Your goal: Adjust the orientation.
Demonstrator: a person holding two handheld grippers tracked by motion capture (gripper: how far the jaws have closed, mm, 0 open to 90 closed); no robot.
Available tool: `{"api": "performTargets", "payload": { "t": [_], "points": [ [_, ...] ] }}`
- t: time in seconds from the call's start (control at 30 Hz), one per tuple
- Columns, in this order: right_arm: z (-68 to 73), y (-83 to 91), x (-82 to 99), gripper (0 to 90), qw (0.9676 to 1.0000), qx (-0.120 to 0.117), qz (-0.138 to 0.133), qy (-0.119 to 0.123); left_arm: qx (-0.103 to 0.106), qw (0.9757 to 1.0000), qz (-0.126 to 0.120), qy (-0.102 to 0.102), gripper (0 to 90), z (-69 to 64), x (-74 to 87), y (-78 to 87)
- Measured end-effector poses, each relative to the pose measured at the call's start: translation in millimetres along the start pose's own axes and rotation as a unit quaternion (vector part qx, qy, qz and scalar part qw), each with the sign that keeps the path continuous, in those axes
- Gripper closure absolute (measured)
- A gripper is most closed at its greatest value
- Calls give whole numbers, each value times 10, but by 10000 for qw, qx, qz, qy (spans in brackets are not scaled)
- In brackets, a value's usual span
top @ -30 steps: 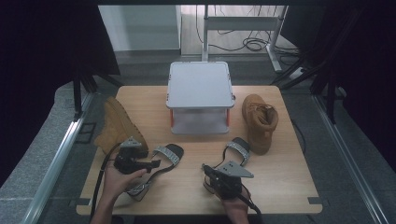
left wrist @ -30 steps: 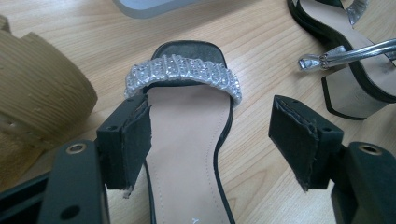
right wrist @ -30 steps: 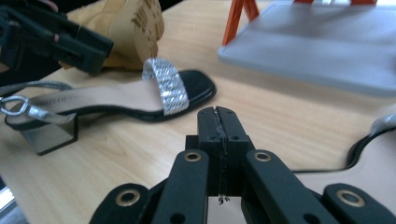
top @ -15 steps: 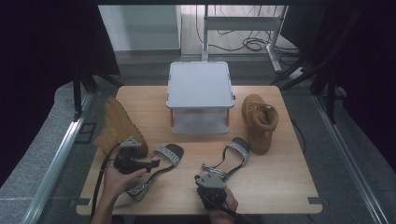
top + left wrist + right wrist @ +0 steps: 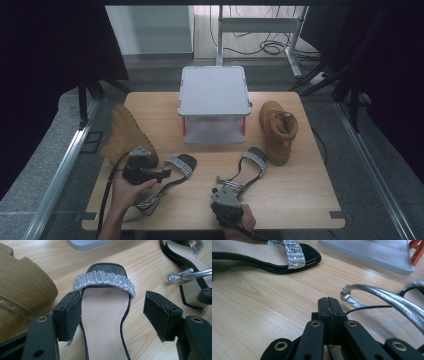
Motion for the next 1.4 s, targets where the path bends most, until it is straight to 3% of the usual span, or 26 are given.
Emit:
{"api": "performTargets", "payload": {
  "t": [0.37, 0.63, 0.9, 1.17, 1.27, 1.4],
  "points": [
    [-136, 235, 131, 896, 9998, 146, 91, 45, 53, 10000, 2, 15, 309, 8, -18, -28],
    [-368, 461, 233, 896, 9995, -7, 269, -181, 87, 10000, 44, 1, 309, 0, -18, -52],
    [-545, 575, 282, 896, 9986, -205, 364, -325, 72, 9999, 83, 27, 308, 8, -5, -77],
    [-686, 663, 338, 896, 9987, -233, 275, -360, 60, 9999, 100, 10, 308, 5, -1, -83],
    [-667, 687, 340, 896, 9983, -344, 218, -427, 56, 9999, 129, 2, 308, 5, 4, -93],
    [-537, 638, 350, 896, 9981, -502, 257, -249, 64, 9999, 147, -2, 308, -5, 7, -99]
  ]
}}
Point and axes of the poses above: each handheld gripper's, and its own axes: y roughly backward along the jaws, x roughly out of its underside, z roughly to its left, the point moved 5 cm from there along -y, roughly forward along the jaws, and after that the axes turned 11 degrees about -y, right-handed, at the moved point
